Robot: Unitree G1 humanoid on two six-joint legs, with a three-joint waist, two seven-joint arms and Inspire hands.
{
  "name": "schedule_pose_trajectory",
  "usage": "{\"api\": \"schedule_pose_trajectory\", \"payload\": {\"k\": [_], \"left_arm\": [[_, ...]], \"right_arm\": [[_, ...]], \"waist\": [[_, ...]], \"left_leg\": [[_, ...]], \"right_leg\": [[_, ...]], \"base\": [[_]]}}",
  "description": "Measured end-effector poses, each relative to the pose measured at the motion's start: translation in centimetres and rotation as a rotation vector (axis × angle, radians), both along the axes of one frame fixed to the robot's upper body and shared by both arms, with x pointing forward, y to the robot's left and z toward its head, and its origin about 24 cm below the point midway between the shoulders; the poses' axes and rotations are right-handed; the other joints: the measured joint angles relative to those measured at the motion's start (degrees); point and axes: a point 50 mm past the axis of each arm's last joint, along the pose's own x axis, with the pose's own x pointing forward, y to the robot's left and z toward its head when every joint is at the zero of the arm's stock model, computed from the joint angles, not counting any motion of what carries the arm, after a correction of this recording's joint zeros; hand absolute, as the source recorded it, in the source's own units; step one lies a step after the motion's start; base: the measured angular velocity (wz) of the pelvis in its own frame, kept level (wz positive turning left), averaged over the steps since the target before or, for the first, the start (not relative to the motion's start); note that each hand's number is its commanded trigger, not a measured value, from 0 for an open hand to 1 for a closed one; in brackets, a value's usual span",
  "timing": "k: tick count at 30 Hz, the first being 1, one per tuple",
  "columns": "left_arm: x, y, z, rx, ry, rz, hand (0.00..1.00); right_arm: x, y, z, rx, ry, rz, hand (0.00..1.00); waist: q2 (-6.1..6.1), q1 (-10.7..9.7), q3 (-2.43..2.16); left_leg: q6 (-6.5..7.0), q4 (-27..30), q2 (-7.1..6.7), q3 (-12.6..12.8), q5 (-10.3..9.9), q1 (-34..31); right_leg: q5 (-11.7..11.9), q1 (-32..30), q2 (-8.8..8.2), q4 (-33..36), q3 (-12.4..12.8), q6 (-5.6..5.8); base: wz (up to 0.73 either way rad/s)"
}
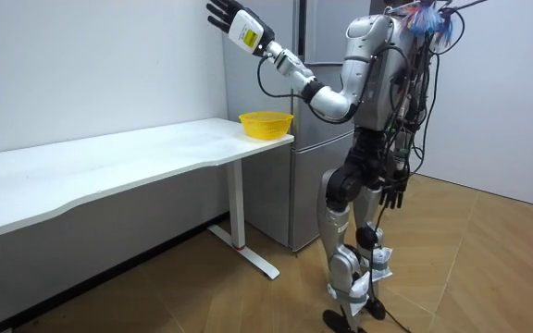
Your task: Retrieve from the upper fridge
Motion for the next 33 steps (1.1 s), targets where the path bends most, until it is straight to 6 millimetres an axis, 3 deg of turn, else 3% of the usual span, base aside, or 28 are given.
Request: {"api": "schedule_pose_trajectory", "payload": {"k": [6,18,22,27,33], "left_arm": [[1.8,-4.0,0.4,0.108,0.019,-0.289,0.00],[3.0,-8.5,0.6,0.176,0.036,-0.749,0.00],[3.0,-8.9,0.7,0.168,0.017,-0.828,0.00],[2.9,-9.1,0.6,0.185,0.024,-0.882,0.00],[2.9,-9.6,1.1,0.126,-0.012,-1.029,0.00]], "right_arm": [[1.1,0.1,0.0,0.005,-0.001,0.070,0.00],[2.3,0.0,0.0,0.017,-0.003,0.080,0.00],[2.7,0.0,0.0,0.022,-0.004,0.081,0.00],[2.6,-0.2,0.1,0.018,0.006,0.074,0.00],[2.3,-0.4,0.1,0.010,0.018,0.067,0.00]], "waist": [[-0.07,-1.47,-0.05],[-0.20,-3.58,-0.34],[0.42,-4.52,-0.64],[1.52,-5.71,-0.59],[1.79,-5.77,-0.41]], "left_leg": [[-0.03,-0.13,0.11,0.62,0.05,-0.88],[-0.04,-0.06,0.26,1.48,0.08,-0.64],[-0.04,-0.08,0.30,1.50,0.08,-0.59],[-0.04,-0.10,0.31,1.51,0.08,-0.31],[-0.04,-0.39,0.35,1.49,0.18,0.22]], "right_leg": [[0.00,-1.50,0.09,0.94,0.60,-0.01],[0.06,-1.54,0.19,0.95,1.31,-0.08],[0.16,-1.43,0.25,0.93,1.46,-0.11],[0.22,-1.34,0.30,0.97,1.53,-0.11],[0.20,-1.24,0.45,0.91,2.03,-0.15]], "base": [[-0.06],[-0.03],[-0.01],[-0.01],[-0.03]]}}
